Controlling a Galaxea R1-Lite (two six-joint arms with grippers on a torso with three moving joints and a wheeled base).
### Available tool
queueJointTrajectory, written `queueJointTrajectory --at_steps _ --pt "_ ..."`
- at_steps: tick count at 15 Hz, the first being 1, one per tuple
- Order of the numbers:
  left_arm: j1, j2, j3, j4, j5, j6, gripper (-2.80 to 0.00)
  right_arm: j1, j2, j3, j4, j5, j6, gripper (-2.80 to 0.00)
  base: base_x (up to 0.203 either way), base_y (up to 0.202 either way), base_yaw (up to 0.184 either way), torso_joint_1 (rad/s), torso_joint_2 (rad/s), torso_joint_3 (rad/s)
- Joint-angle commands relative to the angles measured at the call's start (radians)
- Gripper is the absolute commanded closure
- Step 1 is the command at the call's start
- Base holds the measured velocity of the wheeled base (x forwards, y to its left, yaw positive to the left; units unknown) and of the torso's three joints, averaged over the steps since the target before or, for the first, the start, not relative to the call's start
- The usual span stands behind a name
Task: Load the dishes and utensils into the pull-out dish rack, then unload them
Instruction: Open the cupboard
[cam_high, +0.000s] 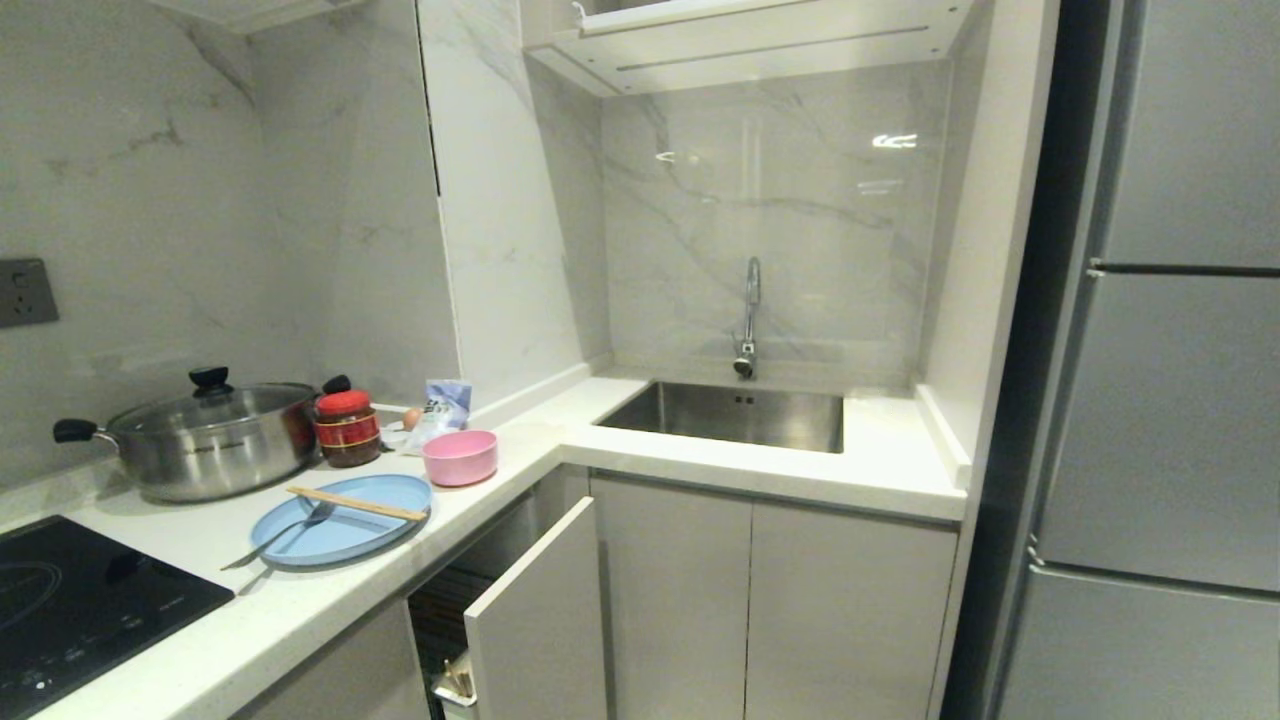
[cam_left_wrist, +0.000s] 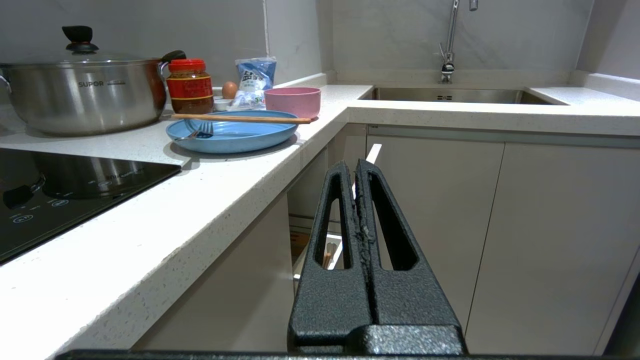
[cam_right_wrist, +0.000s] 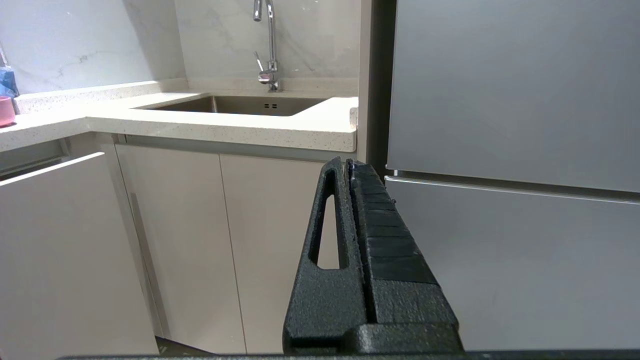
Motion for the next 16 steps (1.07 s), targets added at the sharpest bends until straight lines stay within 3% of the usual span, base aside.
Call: queueJointTrajectory --at_steps 1,10,16 --pt "0.000 0.000 0.012 0.000 0.000 0.000 0.00 0.000 -0.001 0.026 -0.001 0.000 -0.001 0.00 0.000 0.000 0.000 0.000 0.00 0.000" --pt "0.000 0.000 0.012 0.000 0.000 0.000 0.00 0.000 -0.001 0.026 -0.001 0.000 -0.001 0.00 0.000 0.000 0.000 0.000 0.00 0.000" --pt "0.000 0.000 0.012 0.000 0.000 0.000 0.00 0.000 -0.001 0.026 -0.001 0.000 0.000 0.00 0.000 0.000 0.000 -0.187 0.42 0.224"
